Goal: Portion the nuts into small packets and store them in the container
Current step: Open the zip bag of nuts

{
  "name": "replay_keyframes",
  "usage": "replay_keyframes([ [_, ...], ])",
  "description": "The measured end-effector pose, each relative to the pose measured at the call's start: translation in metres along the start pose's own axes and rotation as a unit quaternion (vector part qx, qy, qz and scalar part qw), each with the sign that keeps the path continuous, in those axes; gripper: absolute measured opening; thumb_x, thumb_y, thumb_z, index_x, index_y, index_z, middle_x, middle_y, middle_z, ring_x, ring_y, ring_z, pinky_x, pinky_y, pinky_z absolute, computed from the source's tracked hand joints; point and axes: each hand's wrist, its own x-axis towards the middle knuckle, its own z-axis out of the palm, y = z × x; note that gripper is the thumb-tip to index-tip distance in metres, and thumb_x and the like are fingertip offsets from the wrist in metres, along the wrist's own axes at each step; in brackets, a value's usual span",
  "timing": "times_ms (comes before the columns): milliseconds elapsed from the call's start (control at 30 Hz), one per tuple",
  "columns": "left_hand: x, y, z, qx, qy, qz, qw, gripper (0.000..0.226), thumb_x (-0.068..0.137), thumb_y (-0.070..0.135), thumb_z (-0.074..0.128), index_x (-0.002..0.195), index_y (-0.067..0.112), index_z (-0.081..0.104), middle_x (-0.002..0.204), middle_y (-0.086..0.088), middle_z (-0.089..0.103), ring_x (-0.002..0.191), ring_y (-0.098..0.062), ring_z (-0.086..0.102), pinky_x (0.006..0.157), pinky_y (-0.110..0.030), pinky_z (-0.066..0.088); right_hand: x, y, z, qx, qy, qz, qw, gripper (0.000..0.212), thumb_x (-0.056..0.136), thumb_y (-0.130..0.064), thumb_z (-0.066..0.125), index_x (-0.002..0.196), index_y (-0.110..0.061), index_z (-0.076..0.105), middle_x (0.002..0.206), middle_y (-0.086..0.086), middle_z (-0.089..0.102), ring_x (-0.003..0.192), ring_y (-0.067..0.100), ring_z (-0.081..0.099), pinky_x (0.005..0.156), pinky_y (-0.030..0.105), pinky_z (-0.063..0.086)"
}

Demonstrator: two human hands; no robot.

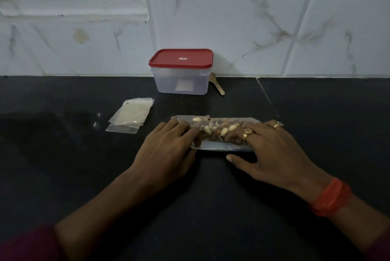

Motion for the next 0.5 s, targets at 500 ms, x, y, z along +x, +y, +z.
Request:
replay_keyframes([
  [500, -0.008, 0.010, -0.008, -0.087, -0.036, -0.010, 0.996, 0.043, 0.082, 0.072, 0.051, 0.099, 0.033, 0.060, 0.106, 0.012, 0.053, 0.090, -0.003, 0.037, 0.076, -0.025, 0.034, -0.004, -0.013, -0.020, 0.005, -0.028, 0.000, 1.000, 0.057, 0.080, -0.081, 0.037, 0.111, -0.040, 0.061, 0.080, -0.021, 0.060, 0.072, 0.006, 0.061, 0.062, 0.025, 0.039],
])
